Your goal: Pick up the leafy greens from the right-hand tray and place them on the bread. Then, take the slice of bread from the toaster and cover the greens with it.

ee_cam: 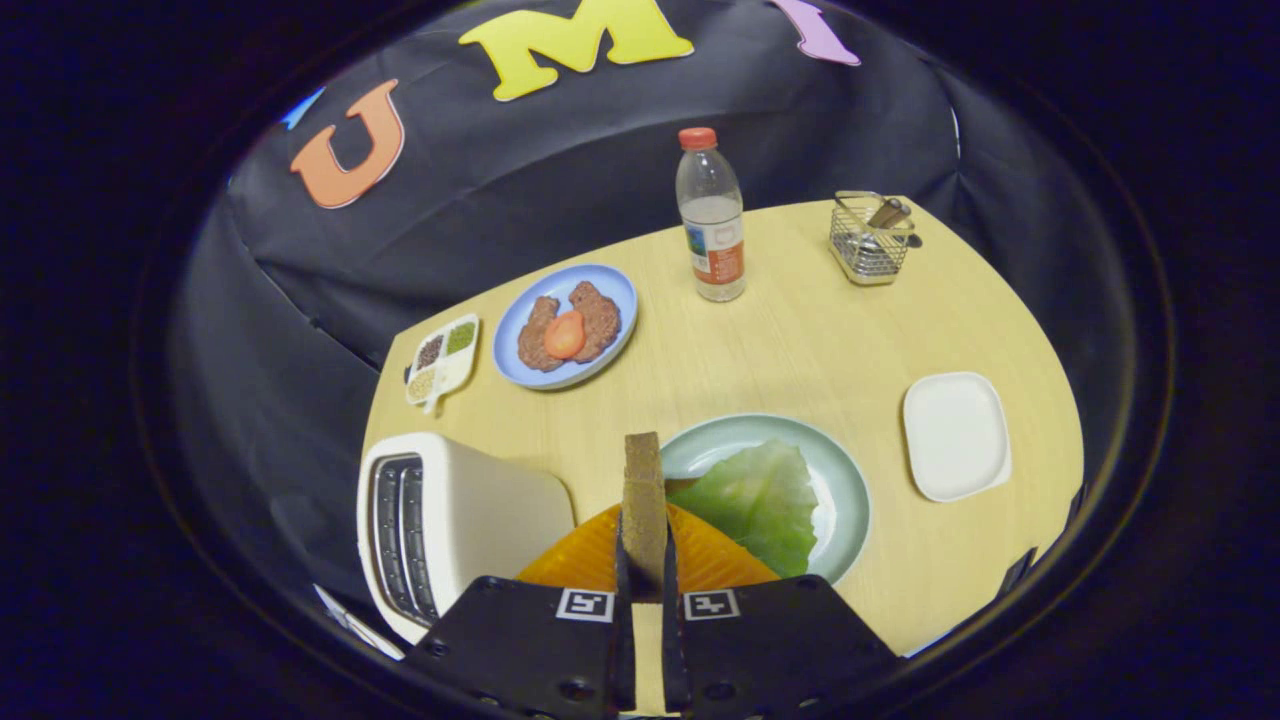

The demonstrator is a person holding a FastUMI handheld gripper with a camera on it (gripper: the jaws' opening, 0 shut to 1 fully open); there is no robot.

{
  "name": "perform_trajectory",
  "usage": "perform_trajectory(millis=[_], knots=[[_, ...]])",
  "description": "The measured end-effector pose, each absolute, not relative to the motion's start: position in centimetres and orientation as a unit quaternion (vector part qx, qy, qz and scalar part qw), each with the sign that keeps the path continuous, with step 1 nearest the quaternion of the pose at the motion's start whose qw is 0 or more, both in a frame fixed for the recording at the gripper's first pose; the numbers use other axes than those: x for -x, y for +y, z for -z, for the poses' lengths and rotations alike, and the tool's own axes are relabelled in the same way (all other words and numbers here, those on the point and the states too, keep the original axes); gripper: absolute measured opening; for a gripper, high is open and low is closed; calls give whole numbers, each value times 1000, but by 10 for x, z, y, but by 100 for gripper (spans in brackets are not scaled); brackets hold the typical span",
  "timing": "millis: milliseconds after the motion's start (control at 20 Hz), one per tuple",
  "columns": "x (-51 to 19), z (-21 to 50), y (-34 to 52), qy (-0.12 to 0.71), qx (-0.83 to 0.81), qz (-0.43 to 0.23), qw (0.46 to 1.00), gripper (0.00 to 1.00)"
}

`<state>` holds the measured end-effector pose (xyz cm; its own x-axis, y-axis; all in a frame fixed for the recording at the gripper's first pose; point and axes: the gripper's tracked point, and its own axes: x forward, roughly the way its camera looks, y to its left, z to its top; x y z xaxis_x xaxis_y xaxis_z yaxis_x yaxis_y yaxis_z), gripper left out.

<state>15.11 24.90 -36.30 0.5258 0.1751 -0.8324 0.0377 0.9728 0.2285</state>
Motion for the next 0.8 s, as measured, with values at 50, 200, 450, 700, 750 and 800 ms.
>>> perform_trajectory(millis=[50, 200, 450, 700, 750, 800], knots=[[-152, 367, 247, 491, -114, -38, 863, 11], [-154, 377, 232, 500, -108, -33, 859, 12], [-156, 393, 205, 509, -96, -28, 855, 20], [-162, 410, 184, 518, -86, -19, 851, 26], [-163, 415, 182, 520, -81, -24, 850, 32], [-164, 416, 179, 521, -74, -25, 850, 32]])
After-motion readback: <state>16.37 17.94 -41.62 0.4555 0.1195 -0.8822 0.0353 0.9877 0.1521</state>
